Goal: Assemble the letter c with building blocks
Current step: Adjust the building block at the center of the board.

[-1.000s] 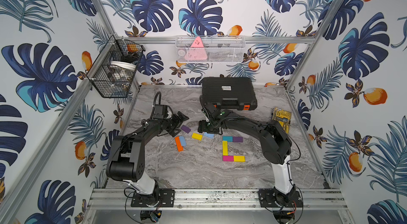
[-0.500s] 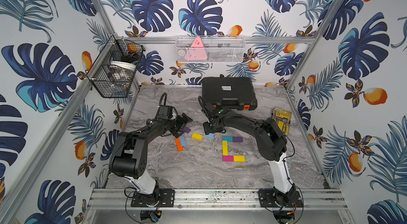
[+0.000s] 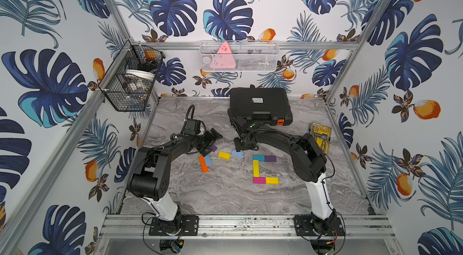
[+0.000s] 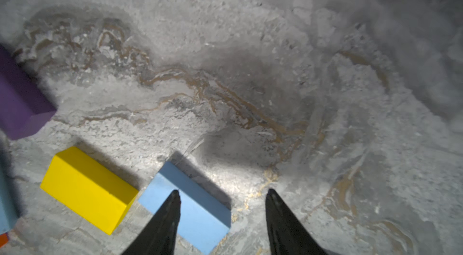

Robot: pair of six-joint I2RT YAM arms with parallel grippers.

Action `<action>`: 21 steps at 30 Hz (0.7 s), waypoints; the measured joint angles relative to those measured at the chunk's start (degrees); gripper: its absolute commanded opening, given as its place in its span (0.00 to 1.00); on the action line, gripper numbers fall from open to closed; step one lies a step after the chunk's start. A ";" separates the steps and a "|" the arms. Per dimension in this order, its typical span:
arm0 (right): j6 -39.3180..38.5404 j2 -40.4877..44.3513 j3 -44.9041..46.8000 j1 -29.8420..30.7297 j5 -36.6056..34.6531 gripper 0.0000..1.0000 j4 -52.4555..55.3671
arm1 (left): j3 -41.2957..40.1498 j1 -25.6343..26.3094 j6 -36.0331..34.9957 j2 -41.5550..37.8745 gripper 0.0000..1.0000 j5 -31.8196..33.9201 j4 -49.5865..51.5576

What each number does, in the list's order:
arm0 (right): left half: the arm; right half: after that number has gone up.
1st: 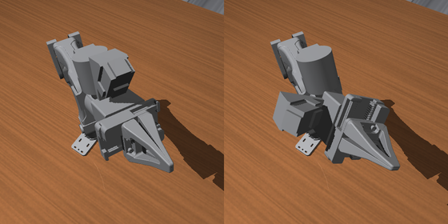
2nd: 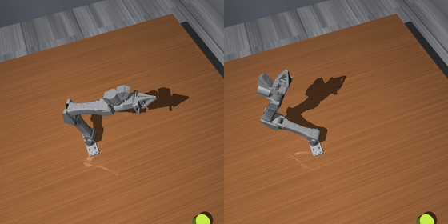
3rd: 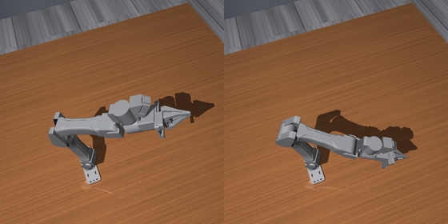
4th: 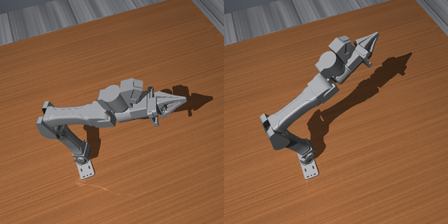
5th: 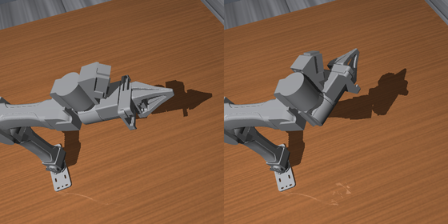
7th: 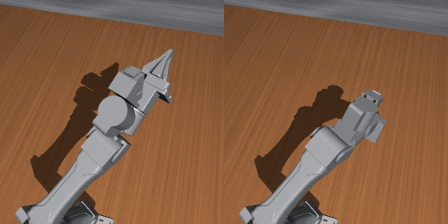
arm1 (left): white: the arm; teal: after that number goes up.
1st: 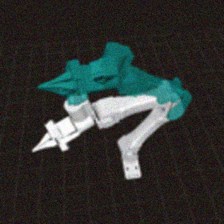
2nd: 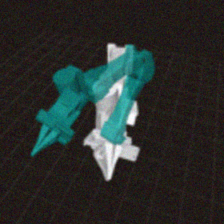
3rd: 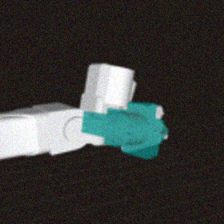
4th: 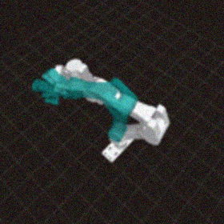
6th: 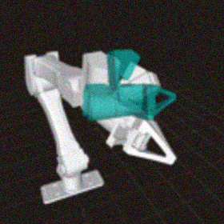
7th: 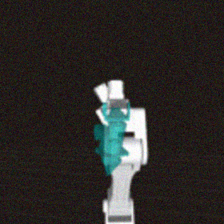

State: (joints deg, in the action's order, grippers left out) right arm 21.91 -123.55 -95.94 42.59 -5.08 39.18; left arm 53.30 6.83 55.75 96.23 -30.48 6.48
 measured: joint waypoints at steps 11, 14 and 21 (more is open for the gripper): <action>-0.50 -4.52 -4.94 -0.33 1.25 0.56 0.94 | 0.04 1.44 0.00 0.96 0.99 0.68 -0.07; -0.98 -5.07 -5.11 -0.33 2.29 0.56 1.51 | 0.04 1.70 0.00 1.22 0.99 0.70 -0.09; -1.75 -3.61 -2.25 -0.28 4.15 0.56 1.22 | 0.04 2.27 -0.02 1.55 0.99 0.85 -0.09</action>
State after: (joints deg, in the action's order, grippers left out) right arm 20.16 -127.15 -98.19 42.30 -0.93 40.40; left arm 53.34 9.10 55.72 97.78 -29.63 6.39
